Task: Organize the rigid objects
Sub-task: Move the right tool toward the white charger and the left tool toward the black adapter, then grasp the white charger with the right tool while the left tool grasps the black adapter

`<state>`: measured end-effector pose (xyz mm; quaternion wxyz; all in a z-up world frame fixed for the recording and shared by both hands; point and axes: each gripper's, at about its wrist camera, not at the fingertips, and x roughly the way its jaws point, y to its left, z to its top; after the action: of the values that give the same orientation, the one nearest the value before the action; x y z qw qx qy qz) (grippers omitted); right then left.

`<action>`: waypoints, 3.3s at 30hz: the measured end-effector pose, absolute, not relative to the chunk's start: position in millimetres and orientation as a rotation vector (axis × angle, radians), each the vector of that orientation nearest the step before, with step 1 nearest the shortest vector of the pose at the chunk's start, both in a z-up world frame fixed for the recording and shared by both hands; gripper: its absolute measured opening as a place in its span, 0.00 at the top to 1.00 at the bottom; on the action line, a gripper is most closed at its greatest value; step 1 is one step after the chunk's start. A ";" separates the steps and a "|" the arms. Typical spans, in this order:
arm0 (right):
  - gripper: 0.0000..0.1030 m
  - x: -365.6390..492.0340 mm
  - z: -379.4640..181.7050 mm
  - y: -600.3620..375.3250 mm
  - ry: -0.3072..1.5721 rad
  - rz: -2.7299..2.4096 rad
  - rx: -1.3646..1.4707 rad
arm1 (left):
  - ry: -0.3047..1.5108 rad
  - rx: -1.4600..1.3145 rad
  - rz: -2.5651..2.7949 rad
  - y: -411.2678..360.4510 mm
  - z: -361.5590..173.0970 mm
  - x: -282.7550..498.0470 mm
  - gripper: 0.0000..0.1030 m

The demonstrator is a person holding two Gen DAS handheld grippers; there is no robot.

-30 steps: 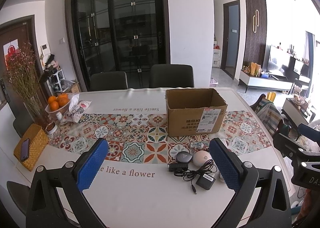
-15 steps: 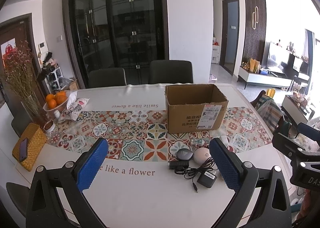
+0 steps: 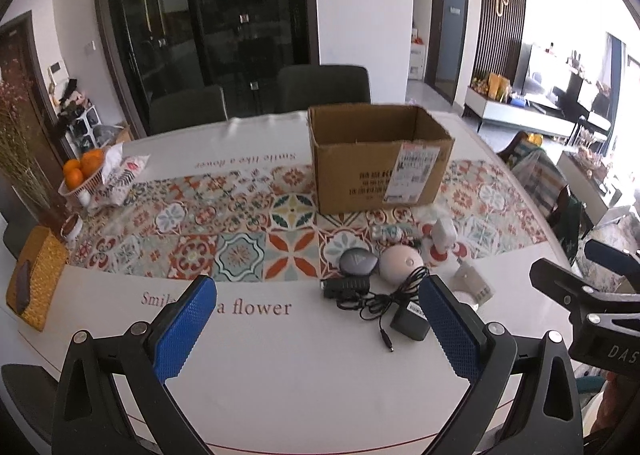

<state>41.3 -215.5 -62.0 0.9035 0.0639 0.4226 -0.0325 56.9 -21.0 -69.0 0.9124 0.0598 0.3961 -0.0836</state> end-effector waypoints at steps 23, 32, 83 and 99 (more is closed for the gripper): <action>0.27 134.1 -165.9 -276.6 1.175 0.166 0.088 | 1.049 0.060 -0.031 -95.7 -155.3 95.8 0.00; 0.39 150.8 -202.0 -287.6 1.236 0.162 0.124 | 1.053 0.081 -0.052 -108.5 -181.3 108.9 0.00; 0.83 121.8 -236.6 -311.6 1.318 0.022 0.234 | 1.053 0.434 -0.410 -159.3 -240.9 92.6 0.11; 0.83 99.3 -253.9 -307.6 1.348 -0.061 0.341 | 1.136 0.445 -0.526 -162.4 -275.4 109.3 0.33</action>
<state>99.3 -307.6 -253.9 0.7676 0.1571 0.6207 -0.0280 109.3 -162.4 -275.4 0.7873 0.2065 0.5272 -0.2442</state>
